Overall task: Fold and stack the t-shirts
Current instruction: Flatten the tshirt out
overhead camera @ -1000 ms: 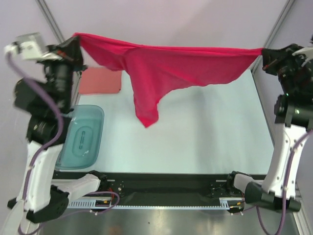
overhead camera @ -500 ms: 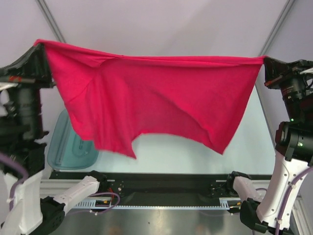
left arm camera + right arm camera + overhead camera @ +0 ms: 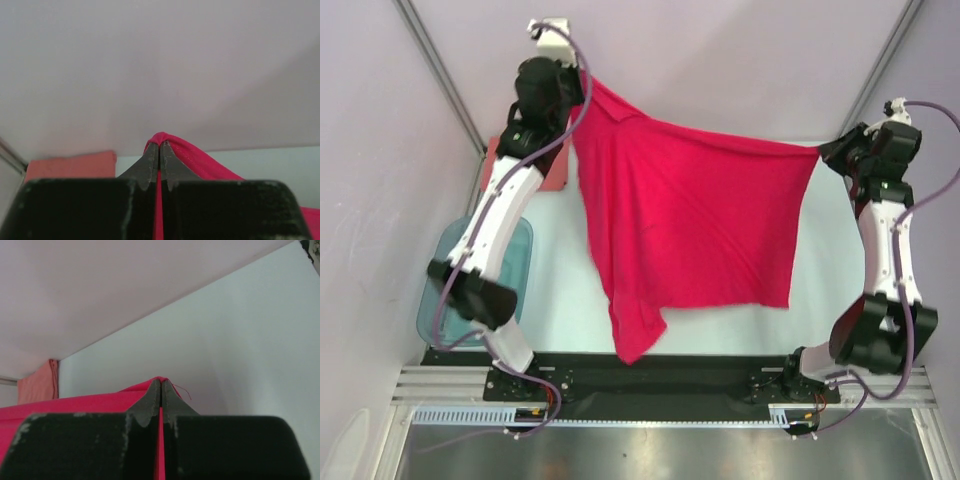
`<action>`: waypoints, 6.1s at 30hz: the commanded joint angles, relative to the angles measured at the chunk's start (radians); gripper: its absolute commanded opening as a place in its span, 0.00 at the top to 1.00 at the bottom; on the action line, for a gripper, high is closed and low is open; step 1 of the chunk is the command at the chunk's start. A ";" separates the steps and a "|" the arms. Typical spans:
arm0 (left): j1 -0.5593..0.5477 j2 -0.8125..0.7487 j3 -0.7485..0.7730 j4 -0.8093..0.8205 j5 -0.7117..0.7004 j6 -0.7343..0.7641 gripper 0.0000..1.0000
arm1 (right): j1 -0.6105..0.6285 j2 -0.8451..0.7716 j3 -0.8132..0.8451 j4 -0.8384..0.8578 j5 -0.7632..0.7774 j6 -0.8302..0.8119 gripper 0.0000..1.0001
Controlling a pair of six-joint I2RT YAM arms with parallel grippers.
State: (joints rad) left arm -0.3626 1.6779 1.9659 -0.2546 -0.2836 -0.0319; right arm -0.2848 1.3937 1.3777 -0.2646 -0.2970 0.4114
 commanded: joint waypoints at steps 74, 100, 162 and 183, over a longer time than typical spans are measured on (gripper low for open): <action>0.070 -1.388 -1.466 -0.663 0.310 -0.968 1.00 | 0.065 -0.325 -0.741 -0.370 0.337 0.244 0.99; 0.076 -0.459 -0.905 -0.305 0.244 -0.464 0.16 | 0.282 0.261 -0.164 0.134 0.295 -0.130 0.22; 0.243 0.120 -0.622 -0.278 0.462 -0.442 0.51 | 0.121 1.157 0.869 -0.304 0.571 -0.177 0.59; 0.221 0.252 -0.683 -0.219 0.534 -0.444 0.59 | 0.197 0.300 0.088 -0.271 0.569 -0.105 0.24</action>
State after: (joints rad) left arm -0.1337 1.9190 1.2663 -0.4946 0.2138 -0.4675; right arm -0.0986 1.7771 1.5841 -0.5526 0.3004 0.2684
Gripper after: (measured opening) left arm 0.416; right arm 0.757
